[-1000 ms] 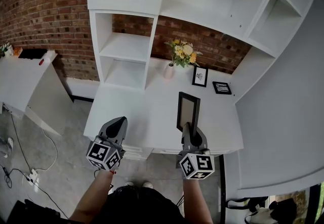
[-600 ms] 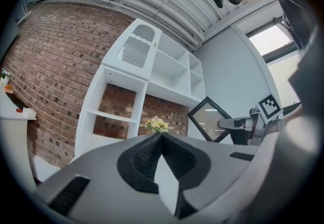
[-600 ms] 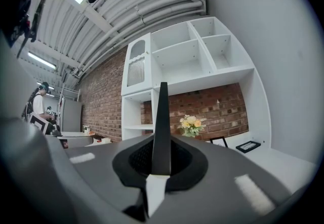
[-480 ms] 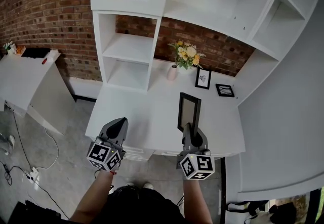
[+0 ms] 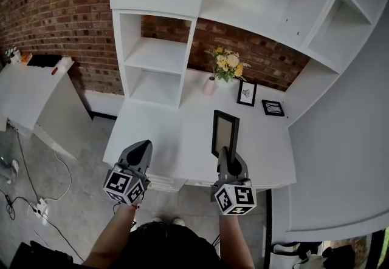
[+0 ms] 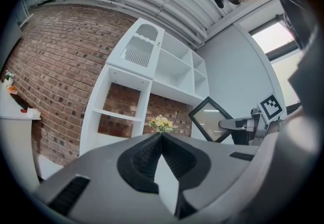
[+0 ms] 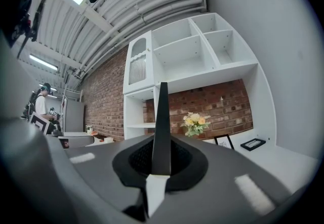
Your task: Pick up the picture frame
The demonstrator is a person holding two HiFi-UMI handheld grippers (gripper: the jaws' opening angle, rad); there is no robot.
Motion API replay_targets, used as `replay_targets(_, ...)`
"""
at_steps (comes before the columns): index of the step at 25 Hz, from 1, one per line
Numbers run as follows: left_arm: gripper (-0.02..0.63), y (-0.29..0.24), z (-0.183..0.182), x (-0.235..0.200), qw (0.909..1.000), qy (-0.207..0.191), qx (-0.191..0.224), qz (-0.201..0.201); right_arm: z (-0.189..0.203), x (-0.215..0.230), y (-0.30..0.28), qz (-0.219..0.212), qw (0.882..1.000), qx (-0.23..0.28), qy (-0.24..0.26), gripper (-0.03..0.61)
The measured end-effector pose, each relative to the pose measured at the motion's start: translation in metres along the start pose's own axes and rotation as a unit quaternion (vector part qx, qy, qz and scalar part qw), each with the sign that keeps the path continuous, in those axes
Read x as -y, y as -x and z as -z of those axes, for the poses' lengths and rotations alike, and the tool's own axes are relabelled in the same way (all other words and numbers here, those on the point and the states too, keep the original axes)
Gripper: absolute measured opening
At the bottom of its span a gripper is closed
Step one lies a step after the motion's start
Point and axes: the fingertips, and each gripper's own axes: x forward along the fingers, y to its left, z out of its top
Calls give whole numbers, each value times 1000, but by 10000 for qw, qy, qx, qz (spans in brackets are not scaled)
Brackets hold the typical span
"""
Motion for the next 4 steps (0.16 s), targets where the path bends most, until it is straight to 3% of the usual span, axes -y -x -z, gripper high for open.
replay_targets(4, -13, -5, 2, 2, 10000, 1, -29, 25, 1, 5, 0, 24, 10000, -16, -8, 14)
